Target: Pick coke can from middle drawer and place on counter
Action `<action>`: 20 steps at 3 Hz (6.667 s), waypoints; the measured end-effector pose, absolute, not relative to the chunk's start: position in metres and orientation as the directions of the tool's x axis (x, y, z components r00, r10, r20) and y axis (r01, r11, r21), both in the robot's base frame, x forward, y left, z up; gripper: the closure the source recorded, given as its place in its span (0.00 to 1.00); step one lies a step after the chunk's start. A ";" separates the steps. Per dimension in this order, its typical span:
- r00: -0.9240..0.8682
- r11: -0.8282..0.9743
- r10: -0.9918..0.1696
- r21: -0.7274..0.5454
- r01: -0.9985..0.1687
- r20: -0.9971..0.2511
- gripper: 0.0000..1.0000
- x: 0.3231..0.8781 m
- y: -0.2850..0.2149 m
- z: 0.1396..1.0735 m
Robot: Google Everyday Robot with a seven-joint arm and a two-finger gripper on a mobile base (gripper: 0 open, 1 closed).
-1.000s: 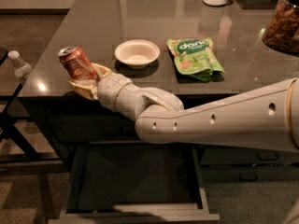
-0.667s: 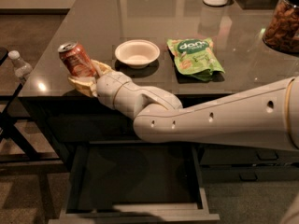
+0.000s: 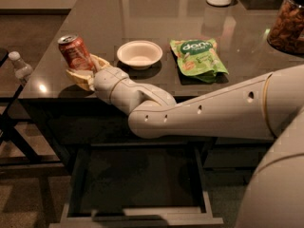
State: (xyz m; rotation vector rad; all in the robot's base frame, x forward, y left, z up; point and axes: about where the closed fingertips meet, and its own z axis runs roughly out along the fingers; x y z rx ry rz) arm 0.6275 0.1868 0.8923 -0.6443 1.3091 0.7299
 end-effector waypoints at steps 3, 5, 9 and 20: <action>0.138 0.656 0.199 0.027 -0.755 -0.970 1.00 0.636 0.184 0.889; 0.137 0.675 0.211 0.043 -0.737 -0.968 1.00 0.626 0.174 0.886; 0.138 0.721 0.188 0.041 -0.691 -0.972 1.00 0.609 0.158 0.875; 0.141 0.750 0.228 0.081 -0.657 -0.963 0.00 0.610 0.147 0.858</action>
Offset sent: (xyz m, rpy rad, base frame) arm 0.0090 -0.0039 -0.0186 0.1193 -0.0222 -0.0605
